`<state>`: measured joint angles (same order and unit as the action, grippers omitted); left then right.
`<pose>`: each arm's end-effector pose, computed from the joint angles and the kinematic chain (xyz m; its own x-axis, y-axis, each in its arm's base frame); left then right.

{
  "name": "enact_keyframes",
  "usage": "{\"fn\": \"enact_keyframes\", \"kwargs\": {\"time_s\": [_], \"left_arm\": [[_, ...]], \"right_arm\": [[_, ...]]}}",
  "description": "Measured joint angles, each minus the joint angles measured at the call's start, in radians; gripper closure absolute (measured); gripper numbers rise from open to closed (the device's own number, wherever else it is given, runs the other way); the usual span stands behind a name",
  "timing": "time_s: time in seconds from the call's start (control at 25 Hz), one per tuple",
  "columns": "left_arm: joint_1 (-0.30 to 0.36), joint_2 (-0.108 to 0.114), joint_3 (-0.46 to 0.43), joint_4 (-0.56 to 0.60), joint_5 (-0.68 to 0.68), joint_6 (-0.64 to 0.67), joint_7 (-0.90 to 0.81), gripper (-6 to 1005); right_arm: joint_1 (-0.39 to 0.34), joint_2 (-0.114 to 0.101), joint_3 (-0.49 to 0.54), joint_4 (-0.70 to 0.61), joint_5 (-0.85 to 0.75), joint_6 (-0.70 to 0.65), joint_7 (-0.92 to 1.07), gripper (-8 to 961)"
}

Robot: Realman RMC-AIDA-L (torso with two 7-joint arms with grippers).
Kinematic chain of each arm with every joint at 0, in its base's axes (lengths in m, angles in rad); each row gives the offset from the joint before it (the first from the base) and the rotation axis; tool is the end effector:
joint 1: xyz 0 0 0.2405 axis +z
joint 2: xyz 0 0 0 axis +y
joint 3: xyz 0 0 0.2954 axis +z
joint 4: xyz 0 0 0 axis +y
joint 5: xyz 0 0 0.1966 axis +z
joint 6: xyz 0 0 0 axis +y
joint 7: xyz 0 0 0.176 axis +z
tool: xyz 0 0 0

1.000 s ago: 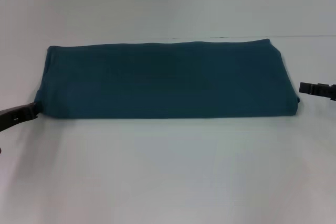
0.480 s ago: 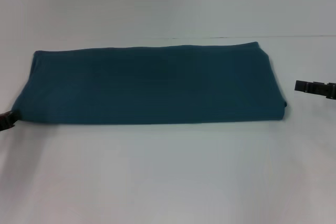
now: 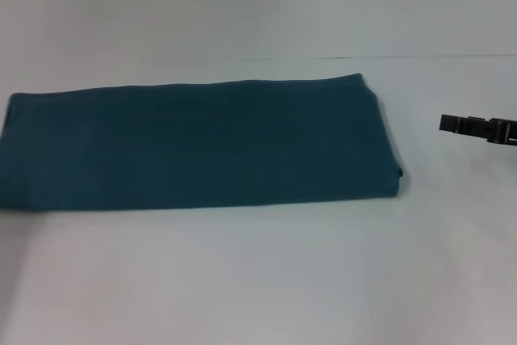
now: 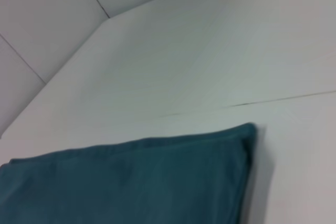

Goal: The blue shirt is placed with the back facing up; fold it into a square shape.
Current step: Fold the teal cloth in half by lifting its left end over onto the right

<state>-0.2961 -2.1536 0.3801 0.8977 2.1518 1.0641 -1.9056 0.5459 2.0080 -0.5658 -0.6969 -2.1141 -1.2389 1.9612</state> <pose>-0.4329 0.3221 0.0351 0.2906 0.5844 0.7576 0.9285 0.0189 -0.3707 0.3348 0.4049 0.0146 0.4227 -0.6670 -0.6135 -0.9027 -0.3695 -0.2202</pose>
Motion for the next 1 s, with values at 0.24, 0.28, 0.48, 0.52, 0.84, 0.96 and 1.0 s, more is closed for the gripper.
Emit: {"fn": "enact_keyframes", "kwargs": {"time_s": [0.24,0.28,0.48,0.52,0.84,0.96,1.0], "left_arm": [[0.021,0.014,-0.098,0.032,0.029,0.072,0.003,966],[0.021,0.016,-0.114,0.038,0.041,0.085,0.003,966],[0.022,0.020,-0.136,0.056,0.054,0.126,0.003,967],[0.017,0.022,-0.136,0.056,0.052,0.148,0.003,967],[-0.127,0.007,-0.065,0.038,-0.006,0.350,0.001,967],[-0.221,-0.009,0.014,-0.011,-0.068,0.380,0.001,966],[-0.248,-0.011,0.045,-0.033,-0.095,0.384,0.003,966]], "right_arm": [[0.005,0.001,0.000,0.007,0.020,0.001,-0.006,208],[0.006,0.002,0.000,0.007,0.020,0.001,-0.006,208],[0.007,0.006,0.000,0.007,0.020,0.002,-0.015,208],[0.007,0.008,0.000,0.007,0.020,0.002,-0.017,208],[-0.010,0.012,0.002,0.007,0.021,0.000,-0.039,208],[-0.018,0.012,0.003,0.007,0.022,-0.008,-0.046,208],[-0.020,0.012,0.003,0.006,0.022,-0.010,-0.049,208]]}}
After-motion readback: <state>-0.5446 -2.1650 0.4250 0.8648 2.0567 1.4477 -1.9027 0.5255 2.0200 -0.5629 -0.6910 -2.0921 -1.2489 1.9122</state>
